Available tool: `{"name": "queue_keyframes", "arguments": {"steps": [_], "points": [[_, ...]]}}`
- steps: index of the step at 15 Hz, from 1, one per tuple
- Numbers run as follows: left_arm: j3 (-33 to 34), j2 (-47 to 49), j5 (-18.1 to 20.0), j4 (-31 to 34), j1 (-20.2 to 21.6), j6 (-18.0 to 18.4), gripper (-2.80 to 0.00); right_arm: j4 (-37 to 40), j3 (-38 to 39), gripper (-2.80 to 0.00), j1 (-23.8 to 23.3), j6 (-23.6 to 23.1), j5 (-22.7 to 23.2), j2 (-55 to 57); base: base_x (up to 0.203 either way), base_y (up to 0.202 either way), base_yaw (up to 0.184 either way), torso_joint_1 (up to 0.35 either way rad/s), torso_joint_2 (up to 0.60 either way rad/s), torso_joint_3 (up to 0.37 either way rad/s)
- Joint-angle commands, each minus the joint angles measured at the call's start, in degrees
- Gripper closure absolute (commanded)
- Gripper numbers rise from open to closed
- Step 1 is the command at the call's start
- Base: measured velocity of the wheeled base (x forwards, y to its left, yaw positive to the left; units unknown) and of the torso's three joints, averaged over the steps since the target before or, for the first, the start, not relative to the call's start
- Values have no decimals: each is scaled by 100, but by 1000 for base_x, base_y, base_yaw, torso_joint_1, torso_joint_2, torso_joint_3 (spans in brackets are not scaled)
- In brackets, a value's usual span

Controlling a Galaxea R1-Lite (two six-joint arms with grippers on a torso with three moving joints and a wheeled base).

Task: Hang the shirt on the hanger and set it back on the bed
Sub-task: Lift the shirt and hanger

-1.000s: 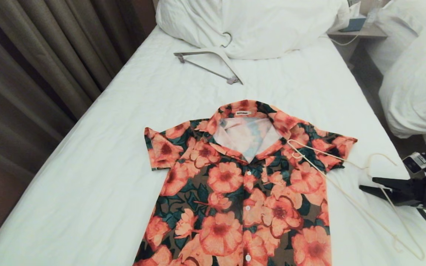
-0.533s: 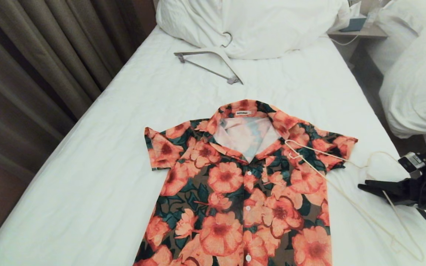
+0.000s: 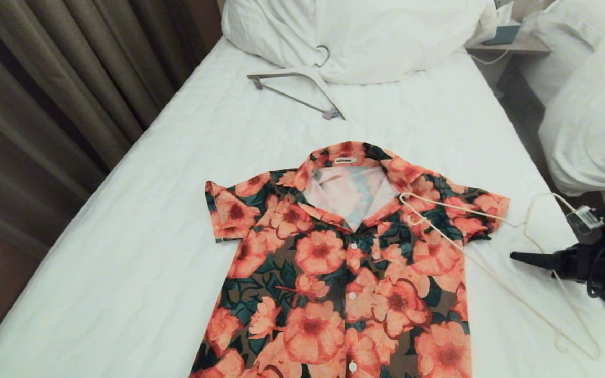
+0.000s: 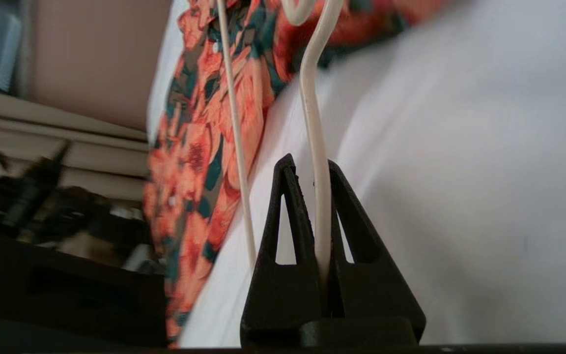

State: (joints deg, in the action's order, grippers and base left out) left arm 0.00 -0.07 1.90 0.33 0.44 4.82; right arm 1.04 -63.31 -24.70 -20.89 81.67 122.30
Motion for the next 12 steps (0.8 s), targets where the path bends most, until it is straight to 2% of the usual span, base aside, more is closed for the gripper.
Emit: {"name": "queue_keyframes", "arguments": {"steps": [1, 5, 10, 12], "points": [[9, 7, 3, 2, 9, 2, 0, -108, 16, 0, 53, -24, 12, -342, 0, 0, 0, 0, 0, 0], [4, 7, 3, 2, 5, 2, 0, -828, 223, 0, 179, -112, -52, -1073, 0, 0, 0, 0, 0, 0], [3, 7, 3, 2, 7, 2, 0, -2378, 1177, 0, 520, -194, -53, -1882, 0, 0, 0, 0, 0, 0], [6, 7, 3, 2, 2, 2, 0, -2608, 1354, 0, 511, -221, -32, -2049, 0, 0, 0, 0, 0, 0]]}}
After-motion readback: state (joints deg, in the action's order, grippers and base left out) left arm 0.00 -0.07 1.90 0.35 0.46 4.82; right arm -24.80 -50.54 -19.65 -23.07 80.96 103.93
